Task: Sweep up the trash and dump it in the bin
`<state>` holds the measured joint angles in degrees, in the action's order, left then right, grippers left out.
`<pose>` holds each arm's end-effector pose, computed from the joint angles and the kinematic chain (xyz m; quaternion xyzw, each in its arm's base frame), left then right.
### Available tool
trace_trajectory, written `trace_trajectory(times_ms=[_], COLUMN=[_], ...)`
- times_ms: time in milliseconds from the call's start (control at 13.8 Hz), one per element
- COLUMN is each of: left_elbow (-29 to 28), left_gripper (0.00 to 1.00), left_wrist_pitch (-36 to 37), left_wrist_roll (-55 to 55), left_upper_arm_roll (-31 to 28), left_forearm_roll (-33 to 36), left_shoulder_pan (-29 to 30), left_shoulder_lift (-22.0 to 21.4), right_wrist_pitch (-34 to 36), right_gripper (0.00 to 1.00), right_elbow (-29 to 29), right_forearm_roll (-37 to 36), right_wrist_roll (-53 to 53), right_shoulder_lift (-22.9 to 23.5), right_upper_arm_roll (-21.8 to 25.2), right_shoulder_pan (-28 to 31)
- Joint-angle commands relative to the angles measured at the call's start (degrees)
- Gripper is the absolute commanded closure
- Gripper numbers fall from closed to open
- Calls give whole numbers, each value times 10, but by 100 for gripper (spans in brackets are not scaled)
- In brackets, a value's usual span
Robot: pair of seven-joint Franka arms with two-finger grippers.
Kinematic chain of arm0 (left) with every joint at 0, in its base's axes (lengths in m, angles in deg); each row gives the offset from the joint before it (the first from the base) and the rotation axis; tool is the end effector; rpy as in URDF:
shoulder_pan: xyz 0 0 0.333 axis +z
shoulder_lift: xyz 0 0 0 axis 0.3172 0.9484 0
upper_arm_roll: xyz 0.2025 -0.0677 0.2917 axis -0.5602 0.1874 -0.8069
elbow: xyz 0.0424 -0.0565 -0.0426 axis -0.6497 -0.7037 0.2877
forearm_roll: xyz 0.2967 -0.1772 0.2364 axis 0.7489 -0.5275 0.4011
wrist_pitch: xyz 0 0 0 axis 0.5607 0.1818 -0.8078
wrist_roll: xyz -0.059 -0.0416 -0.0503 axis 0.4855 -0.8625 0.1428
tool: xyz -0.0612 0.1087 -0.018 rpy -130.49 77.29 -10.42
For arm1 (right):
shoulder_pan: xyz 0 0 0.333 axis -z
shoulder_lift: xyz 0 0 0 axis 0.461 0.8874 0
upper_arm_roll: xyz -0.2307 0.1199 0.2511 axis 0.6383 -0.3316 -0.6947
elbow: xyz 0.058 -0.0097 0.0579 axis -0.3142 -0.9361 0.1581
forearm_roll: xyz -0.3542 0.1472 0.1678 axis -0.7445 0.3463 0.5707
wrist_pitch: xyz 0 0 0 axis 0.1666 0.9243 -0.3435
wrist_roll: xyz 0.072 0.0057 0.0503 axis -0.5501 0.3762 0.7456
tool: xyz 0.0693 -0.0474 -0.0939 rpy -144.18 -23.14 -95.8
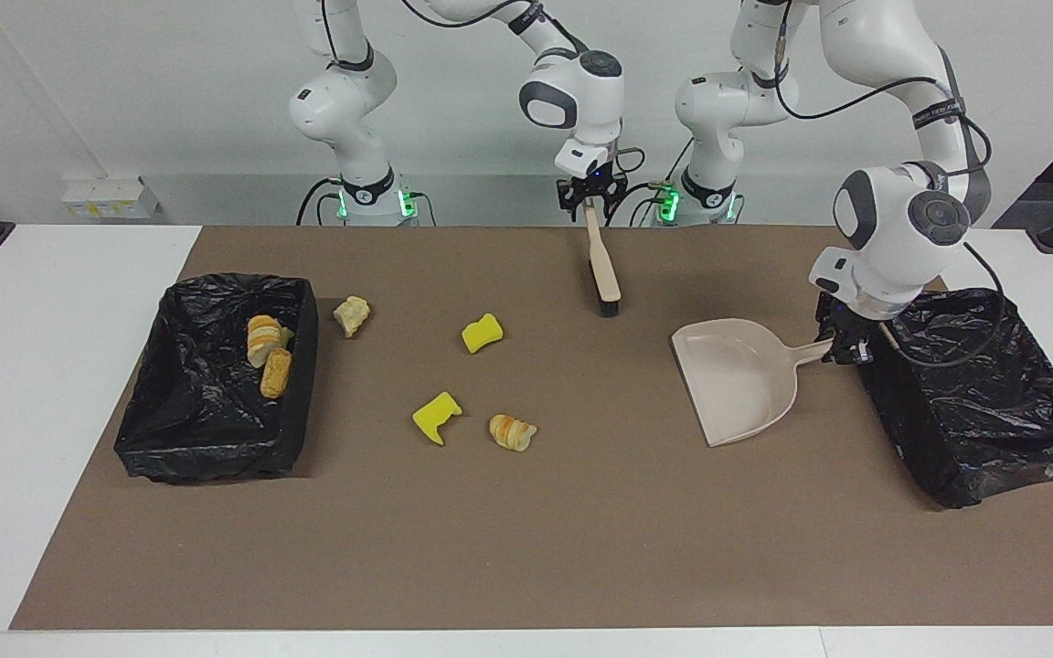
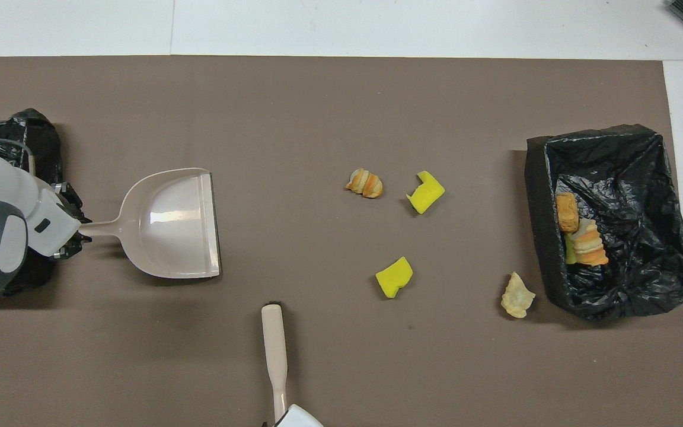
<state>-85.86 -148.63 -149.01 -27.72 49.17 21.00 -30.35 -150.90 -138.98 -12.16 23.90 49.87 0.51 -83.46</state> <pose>0.5819 0.0177 0.3882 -0.7274 0.6839 0.0565 0.0023 0.2058 0.5149 0.3442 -0.9982 -0.0535 0.0057 0.0259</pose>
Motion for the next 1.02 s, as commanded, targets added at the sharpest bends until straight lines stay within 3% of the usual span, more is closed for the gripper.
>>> trace_trajectory(times_ms=[0, 655, 945], left_elbow=[-20, -7, -9], left_gripper=[100, 100, 100], left_wrist_pitch=[-13, -12, -6], left_wrist_roll=[-9, -2, 21], left_upper_arm_roll=[-5, -2, -2], left_forearm_roll=[11, 11, 10], left_shoulder_pan=[-9, -10, -45], left_shoulder_lift=[-16, -8, -10], right_wrist_pitch=[-12, -17, -14], right_gripper=[100, 100, 100], right_elbow=[-1, 15, 27], right_forearm_roll=[9, -1, -2], right_wrist_roll=[-9, -20, -13], right_shoulder_lift=[-1, 3, -15], right_upper_arm_roll=[2, 7, 8], right_shoulder_pan=[-1, 36, 74])
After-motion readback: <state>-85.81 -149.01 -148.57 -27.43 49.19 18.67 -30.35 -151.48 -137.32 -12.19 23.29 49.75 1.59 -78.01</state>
